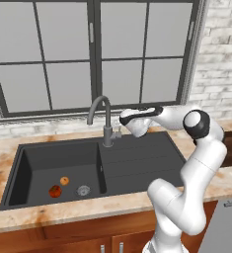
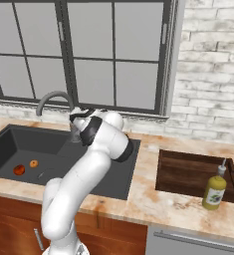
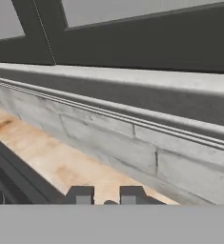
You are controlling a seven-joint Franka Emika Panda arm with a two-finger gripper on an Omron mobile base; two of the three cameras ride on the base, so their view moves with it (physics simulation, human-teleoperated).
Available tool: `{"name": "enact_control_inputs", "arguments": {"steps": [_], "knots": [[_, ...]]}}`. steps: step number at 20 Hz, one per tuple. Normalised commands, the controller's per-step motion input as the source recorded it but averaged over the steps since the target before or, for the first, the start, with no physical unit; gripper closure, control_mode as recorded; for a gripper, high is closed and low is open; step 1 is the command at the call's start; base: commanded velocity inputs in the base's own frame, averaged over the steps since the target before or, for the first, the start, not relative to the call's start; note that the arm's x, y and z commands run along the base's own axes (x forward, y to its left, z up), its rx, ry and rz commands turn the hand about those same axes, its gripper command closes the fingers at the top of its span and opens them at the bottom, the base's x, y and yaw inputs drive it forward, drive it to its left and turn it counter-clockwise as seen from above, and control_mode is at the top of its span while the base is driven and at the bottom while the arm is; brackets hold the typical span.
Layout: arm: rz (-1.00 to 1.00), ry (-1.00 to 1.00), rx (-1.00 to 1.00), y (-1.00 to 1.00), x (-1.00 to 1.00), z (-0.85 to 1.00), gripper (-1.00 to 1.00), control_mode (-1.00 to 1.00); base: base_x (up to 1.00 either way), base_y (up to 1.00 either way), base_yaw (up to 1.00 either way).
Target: Pick up all produce items and place them in the sink. Turn on the sink faucet to wash them. Then turn the sink off and put them in the tray.
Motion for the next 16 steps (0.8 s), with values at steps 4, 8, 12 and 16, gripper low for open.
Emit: {"name": "enact_control_inputs", "arguments": {"steps": [4, 8, 12, 16], "knots": [[0.12, -0.01, -0.17, 0.68, -0.20, -0.04, -1.00, -1.00, 0.00, 0.00, 0.00], [0.01, -0.01, -0.03, 0.09, -0.31, -0.03, -1.00, -1.00, 0.00, 0.00, 0.00], [0.05, -0.11, -0.01, 0.00, -0.12, 0.35, -1.00, -1.00, 0.00, 0.00, 0.00], [0.09, -0.15, -0.04, -0.03, -0.04, 0.55, -1.00, -1.00, 0.00, 0.00, 0.00]]}}
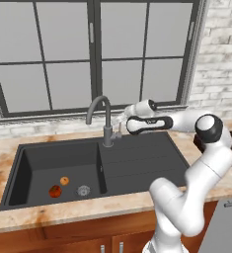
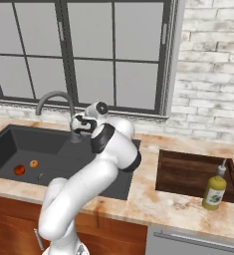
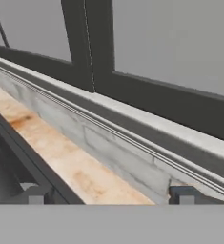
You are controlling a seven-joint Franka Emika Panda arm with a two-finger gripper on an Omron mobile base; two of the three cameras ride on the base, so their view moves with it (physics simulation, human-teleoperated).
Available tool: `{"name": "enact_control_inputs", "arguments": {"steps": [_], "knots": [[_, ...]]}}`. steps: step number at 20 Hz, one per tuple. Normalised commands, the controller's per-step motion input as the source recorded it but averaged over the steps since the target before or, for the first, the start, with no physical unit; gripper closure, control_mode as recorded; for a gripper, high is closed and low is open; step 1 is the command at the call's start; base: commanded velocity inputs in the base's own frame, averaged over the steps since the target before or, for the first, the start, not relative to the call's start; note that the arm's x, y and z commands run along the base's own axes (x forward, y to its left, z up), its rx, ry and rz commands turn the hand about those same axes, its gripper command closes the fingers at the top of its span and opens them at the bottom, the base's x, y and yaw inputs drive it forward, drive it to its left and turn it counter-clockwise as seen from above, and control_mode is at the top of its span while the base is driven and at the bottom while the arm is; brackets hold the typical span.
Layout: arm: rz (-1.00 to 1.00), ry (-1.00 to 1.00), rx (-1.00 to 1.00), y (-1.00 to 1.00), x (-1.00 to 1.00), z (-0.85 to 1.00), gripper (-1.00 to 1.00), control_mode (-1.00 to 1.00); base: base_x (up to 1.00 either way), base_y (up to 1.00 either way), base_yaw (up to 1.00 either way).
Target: Pick up all produce items and place them in the sink. Turn on the sink faucet to wash them. Then turn the sink off and put them in the tray.
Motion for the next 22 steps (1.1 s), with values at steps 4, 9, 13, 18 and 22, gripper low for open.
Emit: {"name": "enact_control_inputs", "arguments": {"steps": [4, 9, 13, 18, 22], "knots": [[0.08, -0.10, -0.06, -0.08, -0.09, 0.58, -1.00, -1.00, 0.00, 0.00, 0.00], [0.06, -0.07, -0.09, -0.14, -0.31, 0.61, -1.00, -1.00, 0.00, 0.00, 0.00], [0.03, -0.07, -0.12, -0.18, -0.59, 0.66, -1.00, -1.00, 0.00, 0.00, 0.00], [0.00, -0.08, -0.13, -0.19, -0.82, 0.66, -1.00, -1.00, 0.00, 0.00, 0.00], [0.00, -0.09, -0.12, -0.15, -1.00, 0.63, -1.00, -1.00, 0.00, 0.00, 0.00]]}}
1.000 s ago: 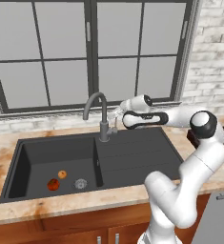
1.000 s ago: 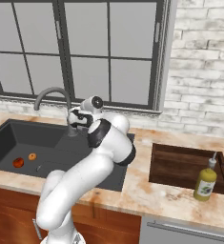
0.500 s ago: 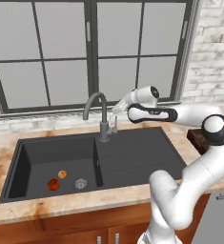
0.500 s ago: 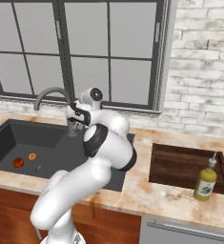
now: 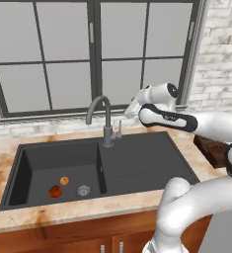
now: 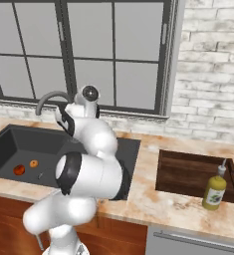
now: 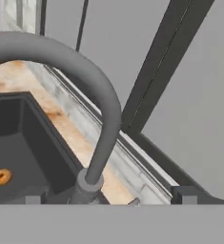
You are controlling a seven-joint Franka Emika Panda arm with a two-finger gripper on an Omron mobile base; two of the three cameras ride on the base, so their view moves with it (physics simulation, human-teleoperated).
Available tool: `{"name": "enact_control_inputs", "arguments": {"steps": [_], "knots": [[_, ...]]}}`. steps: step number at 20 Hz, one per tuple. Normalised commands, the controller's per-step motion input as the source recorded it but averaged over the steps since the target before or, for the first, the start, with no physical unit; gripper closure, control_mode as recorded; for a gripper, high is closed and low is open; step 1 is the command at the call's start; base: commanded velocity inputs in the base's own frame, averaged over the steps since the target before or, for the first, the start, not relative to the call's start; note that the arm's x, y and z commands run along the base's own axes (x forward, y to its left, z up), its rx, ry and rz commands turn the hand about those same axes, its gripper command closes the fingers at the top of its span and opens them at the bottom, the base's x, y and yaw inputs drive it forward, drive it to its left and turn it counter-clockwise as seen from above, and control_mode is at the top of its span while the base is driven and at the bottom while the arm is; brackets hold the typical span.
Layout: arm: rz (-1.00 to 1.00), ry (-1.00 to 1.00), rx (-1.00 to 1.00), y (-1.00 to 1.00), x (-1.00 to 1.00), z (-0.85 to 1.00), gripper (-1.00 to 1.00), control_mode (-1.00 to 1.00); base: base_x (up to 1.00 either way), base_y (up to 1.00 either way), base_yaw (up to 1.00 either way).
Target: Pick up all produce items and place them in the sink. Turn on the sink faucet to wash them. Then turn the sink off and put them in the tray.
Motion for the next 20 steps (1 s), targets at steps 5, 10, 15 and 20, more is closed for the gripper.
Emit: {"name": "enact_control_inputs", "arguments": {"steps": [5, 10, 15, 20], "knots": [[0.00, -0.07, -0.13, -0.05, -1.00, 0.61, -1.00, -1.00, 0.00, 0.00, 0.00], [-0.03, -0.01, -0.14, 0.00, -0.96, 0.45, -1.00, -1.00, 0.00, 0.00, 0.00], [-0.07, 0.06, -0.13, 0.08, -0.75, 0.18, -1.00, -1.00, 0.00, 0.00, 0.00], [-0.10, 0.17, -0.07, 0.28, -0.53, 0.16, -1.00, -1.00, 0.00, 0.00, 0.00]]}}
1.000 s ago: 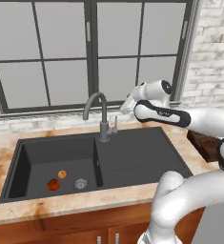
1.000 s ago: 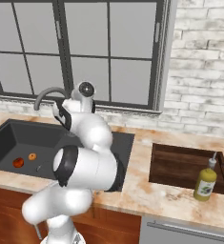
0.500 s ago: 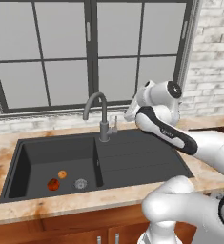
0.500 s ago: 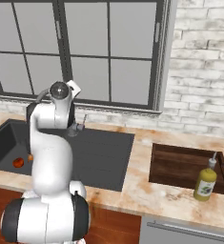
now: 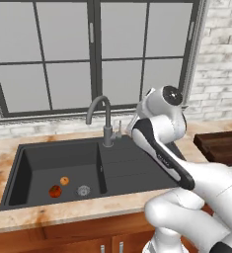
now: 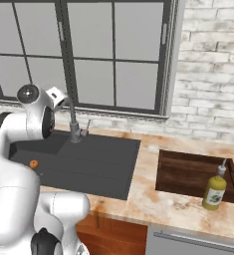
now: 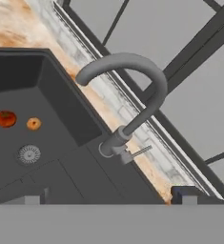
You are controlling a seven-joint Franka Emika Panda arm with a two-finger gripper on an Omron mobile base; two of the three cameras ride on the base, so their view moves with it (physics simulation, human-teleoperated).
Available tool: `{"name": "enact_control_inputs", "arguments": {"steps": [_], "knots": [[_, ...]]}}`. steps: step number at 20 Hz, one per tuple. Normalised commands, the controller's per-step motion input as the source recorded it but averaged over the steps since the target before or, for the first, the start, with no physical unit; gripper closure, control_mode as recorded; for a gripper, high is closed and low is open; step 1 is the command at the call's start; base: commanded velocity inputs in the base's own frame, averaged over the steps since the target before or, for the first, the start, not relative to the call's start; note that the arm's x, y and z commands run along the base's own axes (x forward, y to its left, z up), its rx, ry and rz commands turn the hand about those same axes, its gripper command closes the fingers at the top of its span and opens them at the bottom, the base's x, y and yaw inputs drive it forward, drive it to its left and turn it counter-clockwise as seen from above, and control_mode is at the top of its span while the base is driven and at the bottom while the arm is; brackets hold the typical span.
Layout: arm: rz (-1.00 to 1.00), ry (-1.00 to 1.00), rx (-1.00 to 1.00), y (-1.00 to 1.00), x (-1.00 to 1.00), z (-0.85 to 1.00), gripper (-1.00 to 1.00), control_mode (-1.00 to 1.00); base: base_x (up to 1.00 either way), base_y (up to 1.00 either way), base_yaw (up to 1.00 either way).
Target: Pick up all produce items and place them in the sink. Turn on the sink faucet to wash them. Then turn the sink off and put them in the tray.
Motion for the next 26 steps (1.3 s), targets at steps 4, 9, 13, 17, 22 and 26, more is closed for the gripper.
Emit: {"name": "enact_control_inputs", "arguments": {"steps": [4, 9, 13, 17, 22, 26], "knots": [[-0.16, 0.21, 0.00, 0.42, -0.35, 0.09, -1.00, -1.00, 0.00, 0.00, 0.00], [-0.16, 0.17, 0.00, 0.63, -0.13, 0.01, -1.00, -1.00, 0.00, 0.00, 0.00], [-0.12, 0.12, 0.00, 0.56, -0.14, -0.09, -1.00, -1.00, 0.00, 0.00, 0.00], [-0.01, 0.10, 0.00, 0.21, -0.38, -0.25, -1.00, -1.00, 0.00, 0.00, 0.00], [-0.01, 0.09, 0.00, 0.40, -0.21, -0.31, -1.00, -1.00, 0.00, 0.00, 0.00], [-0.05, 0.04, 0.00, 0.57, -0.13, -0.41, -1.00, -1.00, 0.00, 0.00, 0.00]]}}
